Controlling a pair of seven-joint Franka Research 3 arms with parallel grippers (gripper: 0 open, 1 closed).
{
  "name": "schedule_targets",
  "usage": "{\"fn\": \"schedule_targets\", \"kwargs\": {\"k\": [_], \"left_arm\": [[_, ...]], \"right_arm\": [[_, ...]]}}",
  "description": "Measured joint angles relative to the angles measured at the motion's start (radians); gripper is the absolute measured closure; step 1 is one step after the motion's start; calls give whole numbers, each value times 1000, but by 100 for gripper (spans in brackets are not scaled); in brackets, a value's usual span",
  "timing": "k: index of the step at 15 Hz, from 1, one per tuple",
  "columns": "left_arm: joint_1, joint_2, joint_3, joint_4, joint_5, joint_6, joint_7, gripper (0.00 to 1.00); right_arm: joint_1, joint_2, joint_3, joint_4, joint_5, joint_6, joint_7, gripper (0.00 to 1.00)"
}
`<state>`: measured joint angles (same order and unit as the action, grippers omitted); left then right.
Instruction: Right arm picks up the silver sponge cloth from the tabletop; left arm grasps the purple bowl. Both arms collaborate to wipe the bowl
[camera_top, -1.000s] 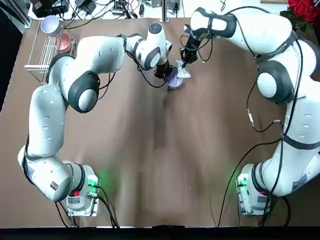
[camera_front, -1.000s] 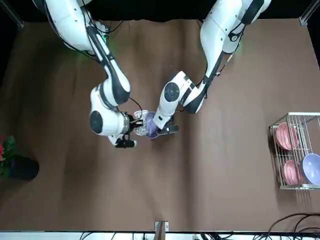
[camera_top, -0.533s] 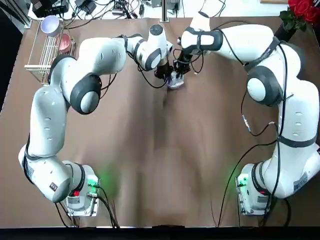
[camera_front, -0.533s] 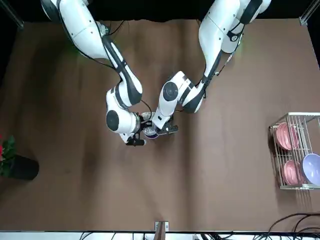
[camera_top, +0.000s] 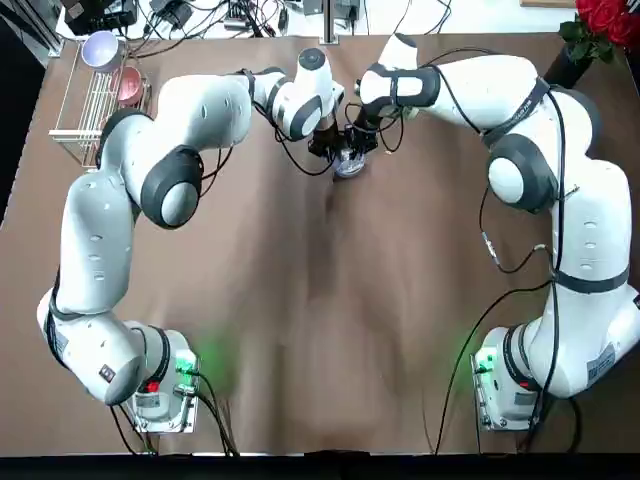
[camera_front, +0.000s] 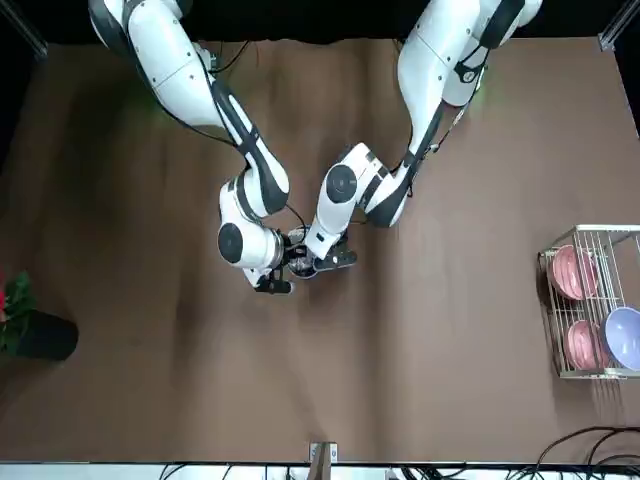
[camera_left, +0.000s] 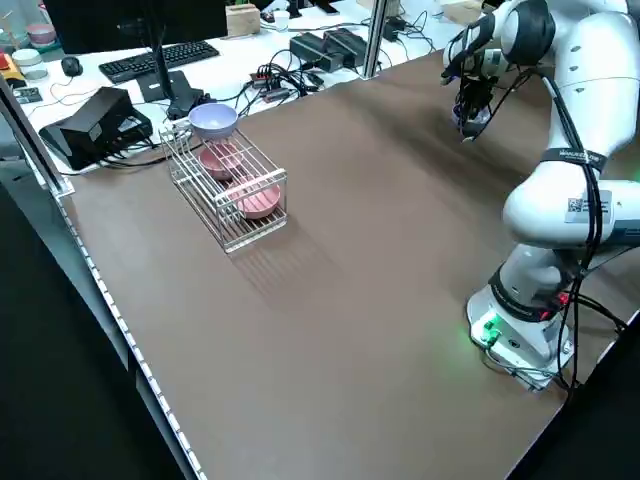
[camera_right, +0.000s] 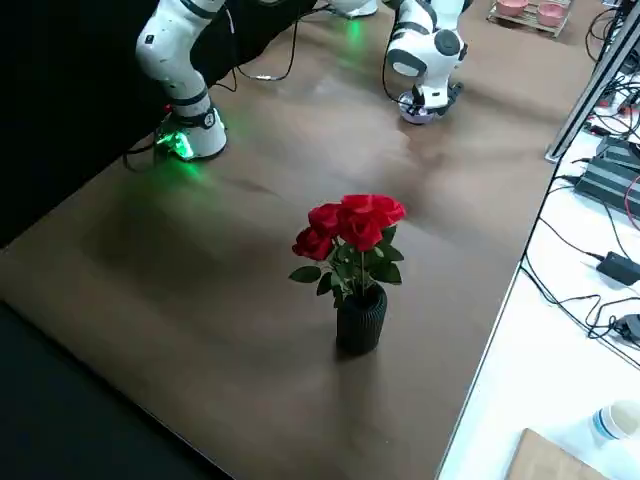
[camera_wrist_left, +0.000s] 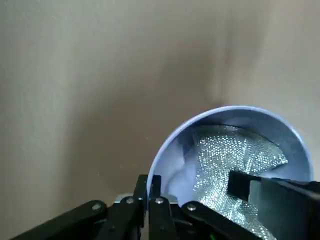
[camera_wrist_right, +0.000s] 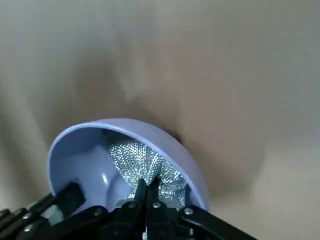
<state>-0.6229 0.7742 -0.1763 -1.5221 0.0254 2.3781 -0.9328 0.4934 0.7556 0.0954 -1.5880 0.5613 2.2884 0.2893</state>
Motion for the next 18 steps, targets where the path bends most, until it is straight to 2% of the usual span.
{"fn": "schedule_targets", "kwargs": {"k": [4, 11, 18], "left_arm": [[-1, 0, 0, 2, 0, 1, 0, 96], [-1, 3, 4, 7, 0, 5, 0, 96], [-6, 4, -4, 7, 0, 5, 0, 96]], "right_arm": [[3, 0, 1, 10, 17, 43, 0, 98], [-5, 0, -15, 21, 16, 38, 0, 98], [-16, 0, -51, 43, 15, -215, 12, 98]]}}
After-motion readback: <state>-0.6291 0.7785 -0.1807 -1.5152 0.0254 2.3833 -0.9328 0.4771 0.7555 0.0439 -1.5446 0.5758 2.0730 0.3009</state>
